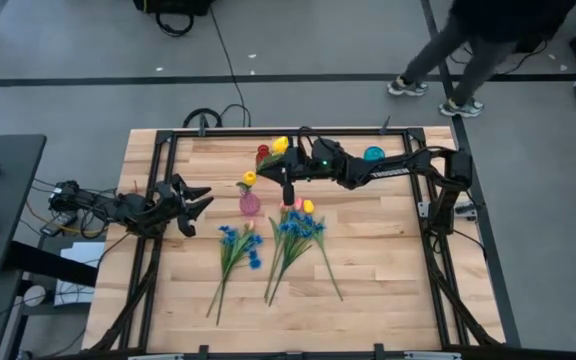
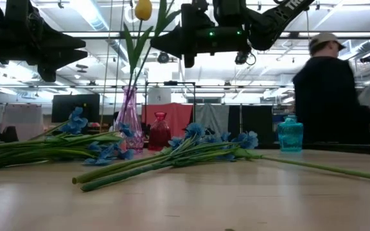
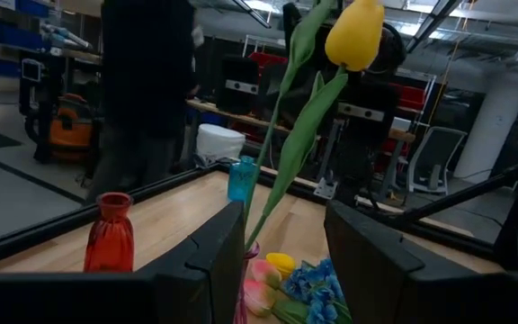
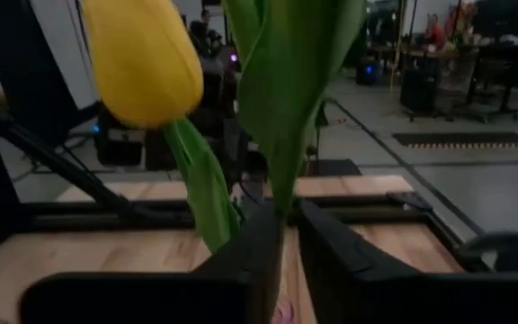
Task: Sort flowers into vase by color
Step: Put the right yellow tulip into the pink vase, then put the yellow tulip into the pink vase
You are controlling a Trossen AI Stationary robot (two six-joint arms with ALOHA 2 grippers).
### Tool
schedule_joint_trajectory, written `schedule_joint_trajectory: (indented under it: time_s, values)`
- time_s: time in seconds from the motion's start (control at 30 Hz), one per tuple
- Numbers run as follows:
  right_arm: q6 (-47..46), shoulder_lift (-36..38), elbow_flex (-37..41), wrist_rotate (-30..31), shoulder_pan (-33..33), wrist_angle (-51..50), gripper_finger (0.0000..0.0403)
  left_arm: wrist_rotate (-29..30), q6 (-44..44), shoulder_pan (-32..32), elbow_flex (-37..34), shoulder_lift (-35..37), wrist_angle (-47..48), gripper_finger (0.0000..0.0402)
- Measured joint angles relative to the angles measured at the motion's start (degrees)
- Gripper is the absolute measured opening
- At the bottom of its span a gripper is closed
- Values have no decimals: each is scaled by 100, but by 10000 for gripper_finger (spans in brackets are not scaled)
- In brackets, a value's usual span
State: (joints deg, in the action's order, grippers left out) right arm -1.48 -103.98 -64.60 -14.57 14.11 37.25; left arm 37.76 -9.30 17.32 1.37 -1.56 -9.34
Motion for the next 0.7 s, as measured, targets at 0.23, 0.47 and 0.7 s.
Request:
schedule_joint_trajectory:
  time_s: [0.23,0.47,0.7]
  values:
    - [-181,0,0,142,-4,-254,130,0,0,0,0,0,2,163]
    - [-320,0,-1,142,-11,-607,144,-2,0,0,0,0,-1,163]
    - [-101,0,-780,183,-69,-1946,149,17,0,-2,0,0,-17,163]
